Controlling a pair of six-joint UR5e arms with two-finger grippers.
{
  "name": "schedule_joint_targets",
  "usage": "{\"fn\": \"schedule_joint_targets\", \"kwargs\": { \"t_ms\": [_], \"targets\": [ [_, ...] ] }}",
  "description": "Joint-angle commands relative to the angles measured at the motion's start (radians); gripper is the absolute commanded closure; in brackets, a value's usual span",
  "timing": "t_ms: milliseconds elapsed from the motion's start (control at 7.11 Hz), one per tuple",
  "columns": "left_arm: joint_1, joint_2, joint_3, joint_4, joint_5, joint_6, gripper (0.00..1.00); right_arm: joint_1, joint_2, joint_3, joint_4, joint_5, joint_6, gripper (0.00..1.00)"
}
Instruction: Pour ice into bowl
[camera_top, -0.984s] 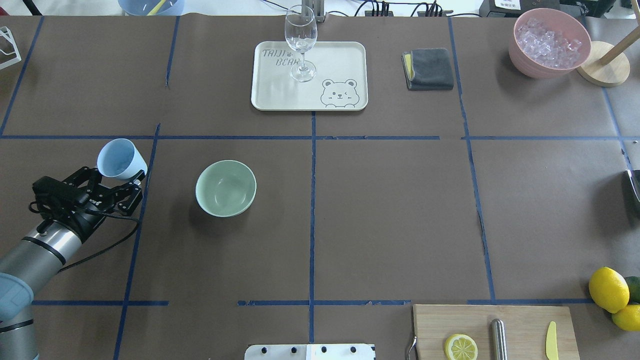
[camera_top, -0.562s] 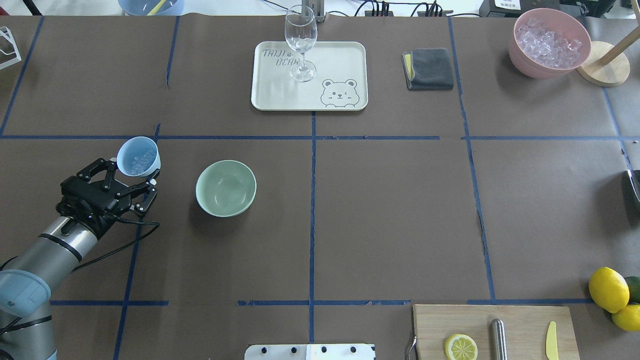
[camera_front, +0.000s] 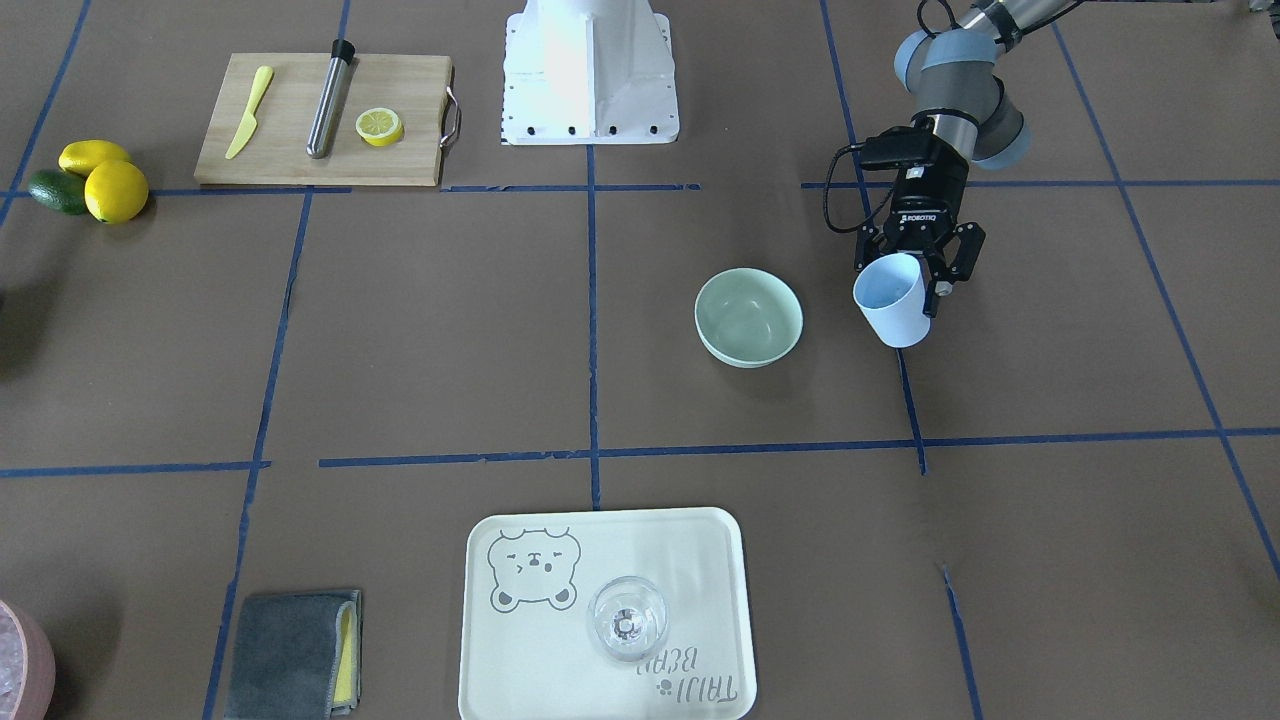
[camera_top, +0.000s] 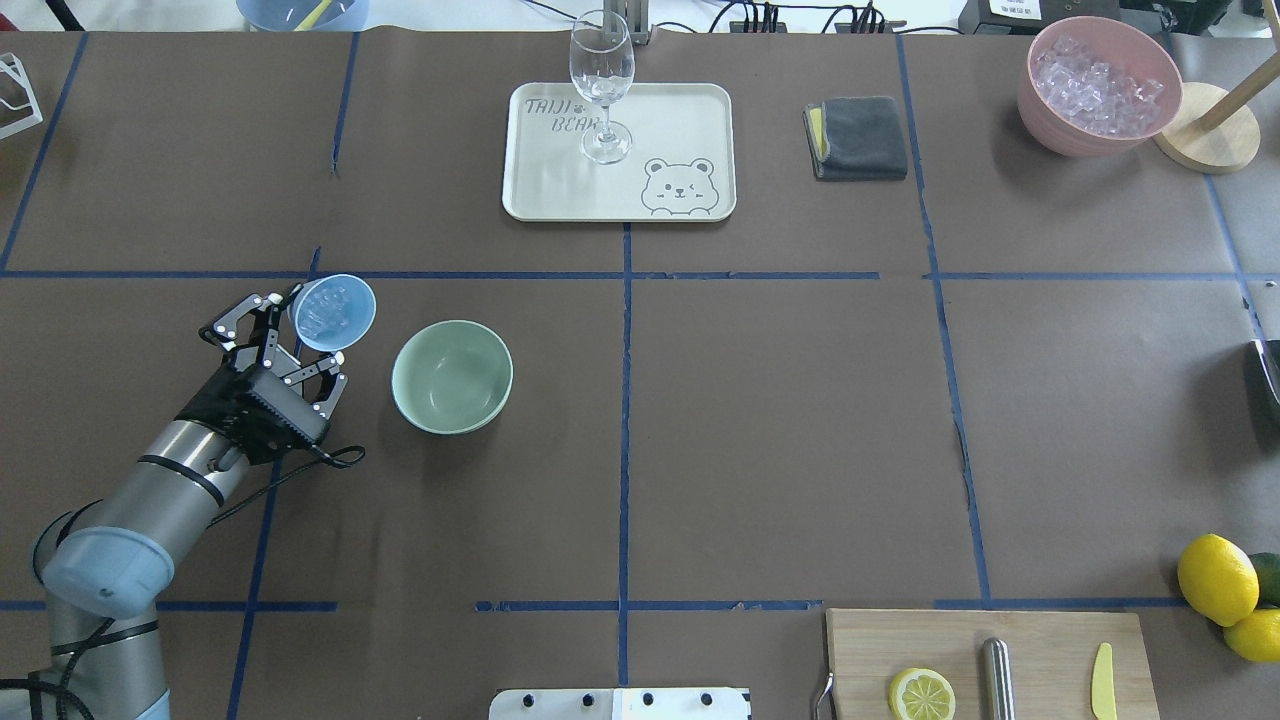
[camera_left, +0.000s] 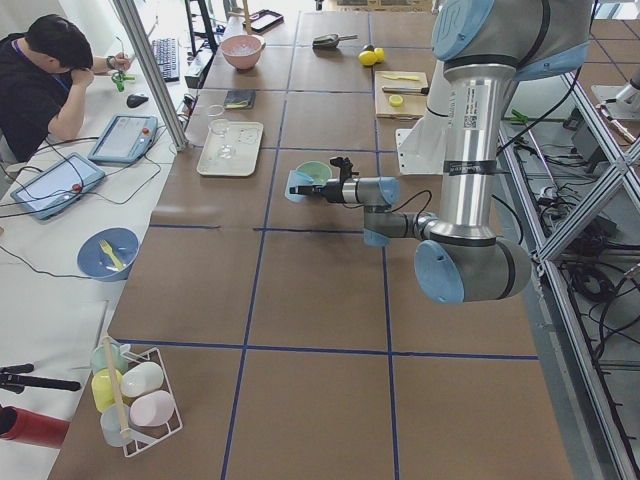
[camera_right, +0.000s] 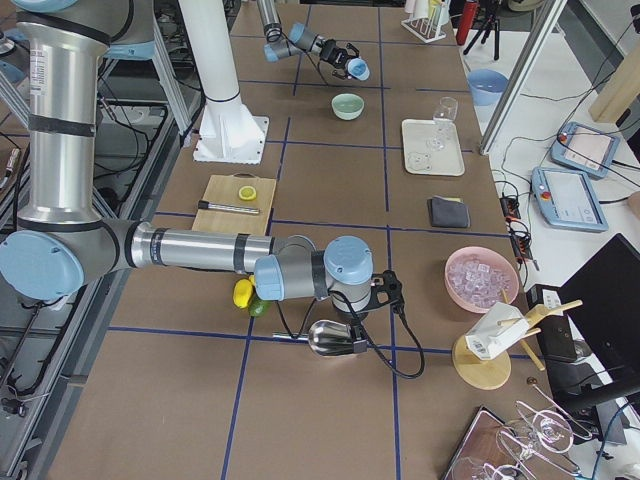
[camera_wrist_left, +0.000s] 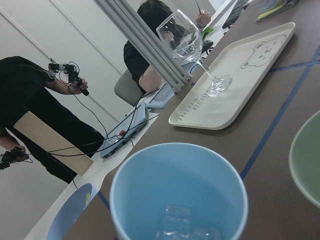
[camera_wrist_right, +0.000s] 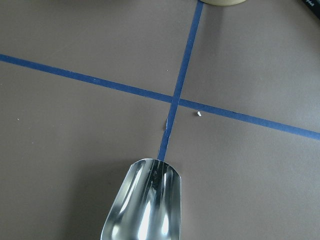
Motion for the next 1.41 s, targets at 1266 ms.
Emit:
{"fn": "schedule_joint_targets", "kwargs": {
  "t_ms": [1266],
  "targets": [
    [0.036, -0.118, 0.015, 0.124, 0.167, 0.816, 1.0, 0.0, 0.0, -0.001, 0.0, -0.002, 0.0, 0.0]
  ]
}}
